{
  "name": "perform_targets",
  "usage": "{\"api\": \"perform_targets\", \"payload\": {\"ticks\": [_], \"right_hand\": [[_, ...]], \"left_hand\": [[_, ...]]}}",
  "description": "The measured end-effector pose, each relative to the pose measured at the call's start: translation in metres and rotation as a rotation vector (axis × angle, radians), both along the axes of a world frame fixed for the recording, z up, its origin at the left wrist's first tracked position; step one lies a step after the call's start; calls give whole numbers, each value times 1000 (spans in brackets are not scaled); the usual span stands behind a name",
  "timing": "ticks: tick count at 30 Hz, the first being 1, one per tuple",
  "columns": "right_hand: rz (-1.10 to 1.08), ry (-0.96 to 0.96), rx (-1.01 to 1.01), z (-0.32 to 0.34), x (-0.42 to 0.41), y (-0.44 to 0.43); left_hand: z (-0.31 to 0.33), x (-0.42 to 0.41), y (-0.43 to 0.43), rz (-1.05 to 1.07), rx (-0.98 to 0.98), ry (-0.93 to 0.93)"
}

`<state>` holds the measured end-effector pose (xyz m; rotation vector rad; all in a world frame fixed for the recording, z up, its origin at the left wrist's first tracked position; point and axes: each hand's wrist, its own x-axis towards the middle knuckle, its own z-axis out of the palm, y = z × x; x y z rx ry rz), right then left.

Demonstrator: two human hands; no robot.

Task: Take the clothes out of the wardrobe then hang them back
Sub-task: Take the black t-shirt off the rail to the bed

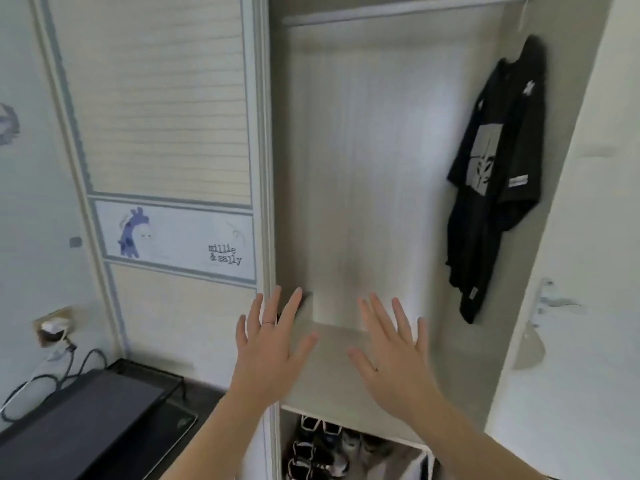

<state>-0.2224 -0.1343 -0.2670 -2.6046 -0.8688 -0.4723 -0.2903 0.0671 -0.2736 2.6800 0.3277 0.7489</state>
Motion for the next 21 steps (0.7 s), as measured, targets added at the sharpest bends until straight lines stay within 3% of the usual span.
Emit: {"api": "perform_targets", "payload": {"ticks": [10,21], "right_hand": [[-122,-296,100,127,160,-59],[-325,-532,58,276,264,-100]], "left_hand": [[121,206,-38,-201,100,-154],[243,382,-87,-420,74,-231]]}}
